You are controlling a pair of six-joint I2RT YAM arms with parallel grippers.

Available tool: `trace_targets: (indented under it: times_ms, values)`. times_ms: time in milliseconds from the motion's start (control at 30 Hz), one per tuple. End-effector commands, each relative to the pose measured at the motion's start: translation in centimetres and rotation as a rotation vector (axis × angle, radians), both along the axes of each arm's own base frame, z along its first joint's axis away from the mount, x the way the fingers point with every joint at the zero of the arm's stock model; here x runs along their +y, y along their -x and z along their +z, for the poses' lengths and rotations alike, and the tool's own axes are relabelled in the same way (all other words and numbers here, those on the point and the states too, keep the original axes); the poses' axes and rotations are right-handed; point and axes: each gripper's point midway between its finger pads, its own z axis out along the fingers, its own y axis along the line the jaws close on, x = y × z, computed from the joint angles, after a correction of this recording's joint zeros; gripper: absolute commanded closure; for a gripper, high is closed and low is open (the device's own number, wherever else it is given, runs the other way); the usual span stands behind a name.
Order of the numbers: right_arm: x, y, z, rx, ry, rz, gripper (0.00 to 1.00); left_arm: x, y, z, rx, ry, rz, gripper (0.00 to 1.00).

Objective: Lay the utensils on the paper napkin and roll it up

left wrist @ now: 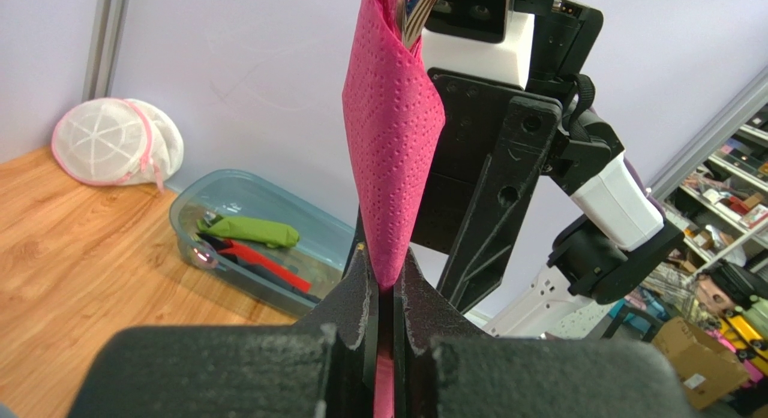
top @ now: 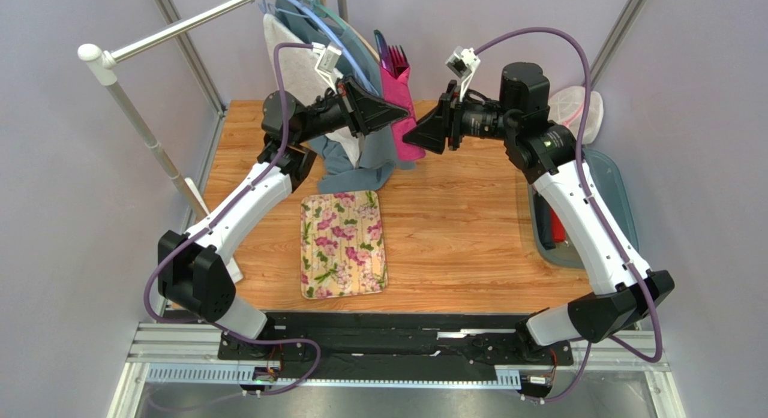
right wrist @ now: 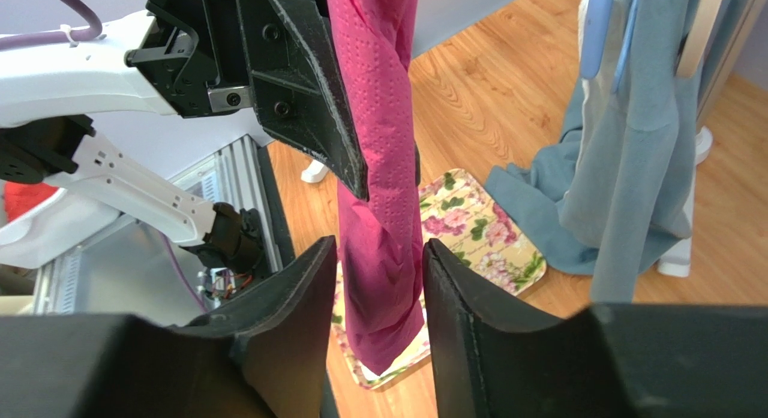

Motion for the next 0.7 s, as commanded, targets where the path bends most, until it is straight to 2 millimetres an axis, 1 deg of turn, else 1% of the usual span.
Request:
trace_targets:
  times_ms: [0,33,100,167,233,300,500,567,633,667]
  values:
    - [-1.3,0.1,2.8,-0.069,-0.024,-0.037,0.54,0.7,1.6,2.8,-0.115,0.051,0.001,1.0]
    - [-1.5,0.0,3.3,-0.052,-0.038,-0.042,0.55,0.6,1.6,2.5,-0.112,0.043,-0.004,1.0]
    - [-1.8,-0.7,4.8,-0.049,-0.069,-0.053,0.58,0.7,1.9,2.3,-0.12,0.039,-0.012,1.0]
    - [-1.8,-1.1,6.0,-0.03,-0.098,-0.056,0.58,0.6,2.2,2.0,-0.134,0.033,-0.021,1.0]
    - [-1.5,-1.0,6.7,-0.035,-0.118,-0.036,0.57,0.4,2.8,1.9,-0.146,0.028,-0.043,1.0]
    - [-1.3,-1.0,7.6,-0.028,-0.151,-0.025,0.55,0.2,3.0,1.7,-0.144,0.028,-0.048,1.0]
    - [-0.8,-1.5,8.1,-0.007,-0.17,-0.009,0.5,0.0,3.5,2.1,-0.156,0.036,-0.061,1.0]
    - [-0.6,-1.7,8.0,-0.005,-0.173,-0.005,0.51,0.0,3.7,2.2,-0.16,0.036,-0.063,1.0]
    - [-0.6,-1.7,8.1,-0.004,-0.179,0.003,0.63,-0.1,3.8,2.2,-0.16,0.036,-0.066,1.0]
    - [-0.5,-1.7,8.2,-0.01,-0.182,0.007,0.76,-0.2,3.8,2.1,-0.158,0.034,-0.069,1.0]
